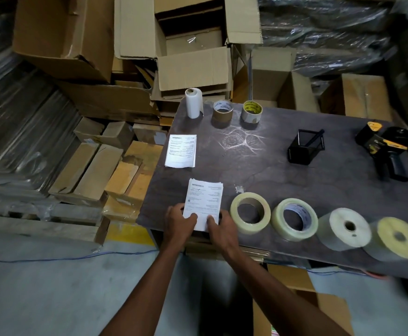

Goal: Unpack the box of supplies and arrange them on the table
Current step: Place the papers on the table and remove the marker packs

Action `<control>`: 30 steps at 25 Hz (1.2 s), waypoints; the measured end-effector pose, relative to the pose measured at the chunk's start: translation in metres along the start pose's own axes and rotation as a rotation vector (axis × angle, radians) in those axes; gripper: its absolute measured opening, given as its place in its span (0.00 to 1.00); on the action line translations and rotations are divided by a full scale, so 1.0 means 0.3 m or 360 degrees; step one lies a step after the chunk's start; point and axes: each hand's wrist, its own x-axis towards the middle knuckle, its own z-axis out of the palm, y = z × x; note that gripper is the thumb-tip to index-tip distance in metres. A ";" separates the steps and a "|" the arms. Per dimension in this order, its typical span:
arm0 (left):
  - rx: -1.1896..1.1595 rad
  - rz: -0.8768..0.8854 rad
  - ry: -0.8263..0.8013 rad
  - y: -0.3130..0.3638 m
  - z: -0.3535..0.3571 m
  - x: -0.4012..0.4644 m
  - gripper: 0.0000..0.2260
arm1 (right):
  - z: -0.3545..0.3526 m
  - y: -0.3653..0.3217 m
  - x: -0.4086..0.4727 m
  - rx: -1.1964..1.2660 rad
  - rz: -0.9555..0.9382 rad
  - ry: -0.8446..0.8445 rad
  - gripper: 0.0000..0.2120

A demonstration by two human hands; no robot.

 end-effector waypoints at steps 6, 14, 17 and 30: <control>0.0069 -0.0002 0.0082 -0.009 0.003 -0.034 0.19 | -0.005 0.006 -0.065 0.0016 -0.0111 -0.0035 0.16; -0.0250 0.0050 0.0351 -0.032 0.026 -0.308 0.07 | -0.050 0.070 -0.204 0.0037 0.0020 -0.0108 0.16; -0.0308 0.0015 0.0139 -0.065 0.086 -0.414 0.05 | -0.103 0.118 -0.278 0.0046 -0.0005 -0.0119 0.15; 0.0365 0.0287 -0.0637 -0.101 0.364 -0.746 0.06 | -0.503 0.669 -0.510 -0.0269 0.0315 -0.0042 0.12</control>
